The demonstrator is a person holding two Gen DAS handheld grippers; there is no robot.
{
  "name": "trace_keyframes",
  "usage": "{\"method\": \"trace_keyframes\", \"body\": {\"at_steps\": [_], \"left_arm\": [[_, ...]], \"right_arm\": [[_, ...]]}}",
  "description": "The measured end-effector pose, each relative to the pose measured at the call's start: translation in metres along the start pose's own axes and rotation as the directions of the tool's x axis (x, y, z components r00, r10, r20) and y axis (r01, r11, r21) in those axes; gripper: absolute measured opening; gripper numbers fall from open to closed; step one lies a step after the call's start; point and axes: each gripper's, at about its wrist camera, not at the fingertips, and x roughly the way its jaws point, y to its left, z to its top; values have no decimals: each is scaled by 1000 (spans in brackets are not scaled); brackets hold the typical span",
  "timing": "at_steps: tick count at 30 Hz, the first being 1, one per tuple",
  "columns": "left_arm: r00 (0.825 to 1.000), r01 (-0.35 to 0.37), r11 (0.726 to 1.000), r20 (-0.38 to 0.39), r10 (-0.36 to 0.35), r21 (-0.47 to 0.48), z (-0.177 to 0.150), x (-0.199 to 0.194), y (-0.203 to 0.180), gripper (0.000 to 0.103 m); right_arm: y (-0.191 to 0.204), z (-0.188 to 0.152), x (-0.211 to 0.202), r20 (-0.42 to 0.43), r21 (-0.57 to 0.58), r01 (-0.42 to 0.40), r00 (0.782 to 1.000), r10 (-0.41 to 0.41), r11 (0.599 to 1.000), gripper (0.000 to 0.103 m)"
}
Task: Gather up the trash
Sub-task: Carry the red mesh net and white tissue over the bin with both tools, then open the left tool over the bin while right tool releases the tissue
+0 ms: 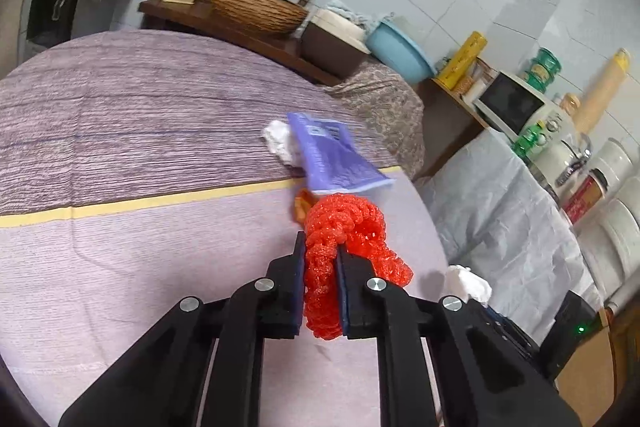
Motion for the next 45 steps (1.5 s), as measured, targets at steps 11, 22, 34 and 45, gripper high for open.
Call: {"method": "trace_keyframes", "body": {"at_steps": [11, 22, 34, 45], "left_arm": [[988, 139, 975, -95, -123, 175, -15, 47, -94, 13], [953, 268, 914, -223, -205, 305, -30, 108, -186, 13], [921, 310, 882, -342, -186, 354, -65, 175, -242, 13], [898, 308, 862, -422, -123, 403, -97, 227, -275, 13]], "right_arm": [[-56, -2, -28, 41, 55, 131, 990, -133, 990, 20], [-153, -21, -10, -38, 150, 308, 951, -306, 939, 20], [-224, -74, 56, -227, 240, 396, 911, -346, 886, 21], [-248, -102, 72, -249, 268, 455, 884, -395, 849, 63]]}}
